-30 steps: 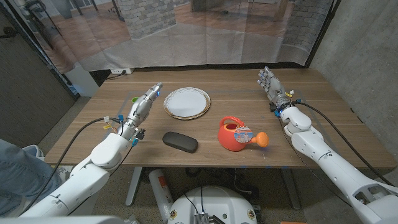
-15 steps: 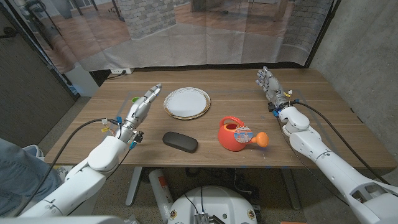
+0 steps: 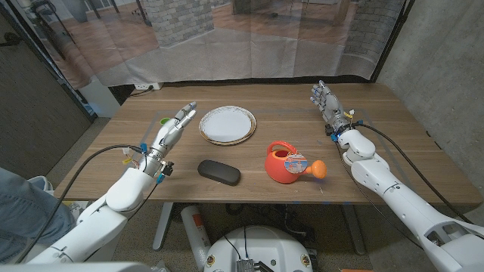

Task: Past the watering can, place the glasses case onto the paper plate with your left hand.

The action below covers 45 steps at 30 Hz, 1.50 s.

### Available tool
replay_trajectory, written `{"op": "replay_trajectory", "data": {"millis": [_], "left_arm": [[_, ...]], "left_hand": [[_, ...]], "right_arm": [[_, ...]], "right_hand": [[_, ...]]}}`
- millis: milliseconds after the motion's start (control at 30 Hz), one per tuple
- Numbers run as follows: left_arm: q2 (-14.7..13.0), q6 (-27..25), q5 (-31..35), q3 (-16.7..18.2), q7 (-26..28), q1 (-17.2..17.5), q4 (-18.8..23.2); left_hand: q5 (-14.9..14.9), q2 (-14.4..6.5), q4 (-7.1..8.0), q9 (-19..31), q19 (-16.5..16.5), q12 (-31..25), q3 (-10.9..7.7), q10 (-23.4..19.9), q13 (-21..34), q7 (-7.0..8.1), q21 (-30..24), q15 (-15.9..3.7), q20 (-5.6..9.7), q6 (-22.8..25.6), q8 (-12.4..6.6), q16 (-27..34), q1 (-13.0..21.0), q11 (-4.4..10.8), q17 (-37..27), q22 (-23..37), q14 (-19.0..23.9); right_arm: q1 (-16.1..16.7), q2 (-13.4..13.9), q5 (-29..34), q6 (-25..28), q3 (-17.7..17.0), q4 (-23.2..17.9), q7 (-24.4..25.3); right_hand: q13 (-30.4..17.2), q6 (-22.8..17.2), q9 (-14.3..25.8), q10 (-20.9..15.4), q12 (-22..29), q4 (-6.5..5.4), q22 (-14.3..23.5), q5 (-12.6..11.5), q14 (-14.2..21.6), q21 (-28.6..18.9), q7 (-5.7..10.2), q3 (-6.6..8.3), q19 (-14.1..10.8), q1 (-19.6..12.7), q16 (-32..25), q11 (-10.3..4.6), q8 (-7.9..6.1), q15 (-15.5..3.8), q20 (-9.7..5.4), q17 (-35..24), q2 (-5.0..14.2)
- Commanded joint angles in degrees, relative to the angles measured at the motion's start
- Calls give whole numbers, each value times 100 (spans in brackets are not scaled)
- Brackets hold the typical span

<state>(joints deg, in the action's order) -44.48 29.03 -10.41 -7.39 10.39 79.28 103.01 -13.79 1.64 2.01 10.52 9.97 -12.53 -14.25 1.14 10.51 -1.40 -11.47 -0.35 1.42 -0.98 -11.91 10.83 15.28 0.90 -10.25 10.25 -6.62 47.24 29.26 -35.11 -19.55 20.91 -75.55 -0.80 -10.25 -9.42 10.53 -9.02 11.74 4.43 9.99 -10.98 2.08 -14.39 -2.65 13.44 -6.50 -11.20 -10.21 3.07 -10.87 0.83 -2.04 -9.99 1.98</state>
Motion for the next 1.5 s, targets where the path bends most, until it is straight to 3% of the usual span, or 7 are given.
{"op": "replay_trajectory", "data": {"millis": [33, 900, 1500], "left_arm": [[87, 212, 731, 92, 246, 27, -127], [86, 64, 1542, 244, 540, 155, 11], [224, -70, 2588, 147, 1186, 147, 110]], "left_hand": [[-38, 2, -50, 20, 96, -31, 0, -54, 31, 4, -63, -12, -30, 79, -63, 64, 66, 4, -17, 16, 48], [-115, -49, -102, 25, -67, -73, -14, -289, 34, 40, -93, -54, -80, 314, -99, 85, 183, 49, -20, 17, 267], [-170, -90, -142, 26, -141, -85, -33, -427, 36, 91, -92, -148, -76, 483, -121, 90, 273, 116, -19, 16, 403]], "right_arm": [[55, 3, 59, 50, 21, -134, 122], [-74, -49, 101, 42, 54, -9, 107], [-52, -4, 42, 28, -5, -28, 74]], "right_hand": [[-20, -50, 27, -45, 28, 29, 27, -2, 48, 19, -19, 0, -45, -26, -42, -20, -31, -9, -79, -30, 31], [-20, -68, 27, -53, 28, 38, 29, -2, 50, 60, -19, -6, -59, -28, -38, -17, -35, -16, -70, -30, 41], [-20, -77, 27, -61, 28, 46, 30, -2, 68, 83, -17, -12, -70, -31, -41, -24, -36, -17, -68, -29, 40]]}}
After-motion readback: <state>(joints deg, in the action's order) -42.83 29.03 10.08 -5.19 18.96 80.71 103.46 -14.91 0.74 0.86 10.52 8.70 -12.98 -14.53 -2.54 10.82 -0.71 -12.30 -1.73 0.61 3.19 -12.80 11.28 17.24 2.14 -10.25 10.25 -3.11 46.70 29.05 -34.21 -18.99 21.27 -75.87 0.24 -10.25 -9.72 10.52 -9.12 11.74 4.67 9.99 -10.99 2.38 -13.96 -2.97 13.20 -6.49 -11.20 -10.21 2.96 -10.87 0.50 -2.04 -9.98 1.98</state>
